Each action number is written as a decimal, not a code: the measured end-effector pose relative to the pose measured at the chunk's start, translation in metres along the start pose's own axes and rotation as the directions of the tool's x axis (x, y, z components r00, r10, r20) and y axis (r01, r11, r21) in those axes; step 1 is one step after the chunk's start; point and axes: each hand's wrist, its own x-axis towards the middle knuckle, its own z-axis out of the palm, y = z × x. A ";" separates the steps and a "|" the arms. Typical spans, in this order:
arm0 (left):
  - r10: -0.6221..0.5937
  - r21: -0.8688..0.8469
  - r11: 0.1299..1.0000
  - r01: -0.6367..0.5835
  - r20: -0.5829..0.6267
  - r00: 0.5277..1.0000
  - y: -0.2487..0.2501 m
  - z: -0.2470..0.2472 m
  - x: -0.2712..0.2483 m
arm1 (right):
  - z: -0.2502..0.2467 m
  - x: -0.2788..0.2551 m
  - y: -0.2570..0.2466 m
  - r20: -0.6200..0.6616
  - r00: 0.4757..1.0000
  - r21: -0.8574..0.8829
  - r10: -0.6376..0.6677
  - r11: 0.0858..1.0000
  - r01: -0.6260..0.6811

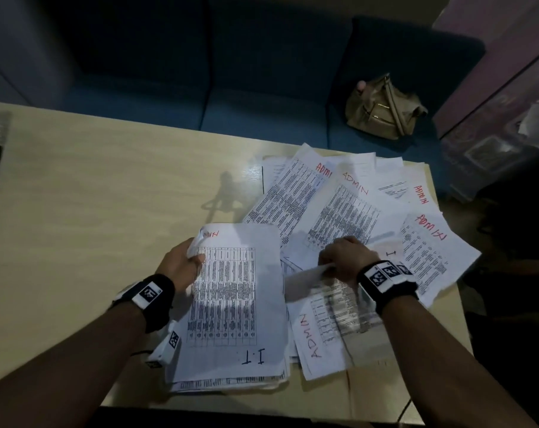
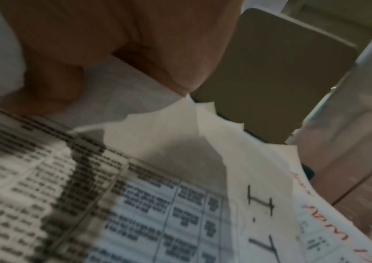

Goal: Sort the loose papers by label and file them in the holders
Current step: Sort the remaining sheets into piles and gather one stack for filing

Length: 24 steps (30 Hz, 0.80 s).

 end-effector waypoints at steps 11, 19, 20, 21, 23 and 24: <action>-0.078 -0.272 0.962 0.039 -0.132 0.988 0.001 -0.011 -0.006 | -0.072 -0.045 0.037 -0.250 0.837 0.961 0.487 0.228 0.154; -0.028 -0.237 0.971 0.026 -0.006 1.000 0.013 -0.002 -0.012 | 0.038 0.008 -0.068 -0.033 0.856 0.974 0.516 0.210 -0.088; -0.039 -0.291 0.956 0.035 -0.008 0.999 0.013 -0.002 -0.013 | 0.044 0.012 -0.075 -0.016 0.859 0.975 0.511 0.199 -0.100; -0.065 -0.348 0.936 0.058 -0.009 0.998 0.011 -0.004 -0.012 | 0.045 0.013 -0.081 -0.005 0.859 0.973 0.512 0.200 -0.114; -0.094 -0.442 0.894 0.071 -0.029 0.995 0.019 -0.007 -0.014 | 0.044 0.017 -0.089 -0.001 0.858 0.970 0.514 0.211 -0.125; -0.098 -0.472 0.879 0.069 -0.039 0.994 0.022 -0.006 -0.015 | 0.040 0.017 -0.092 -0.018 0.862 0.963 0.507 0.240 -0.121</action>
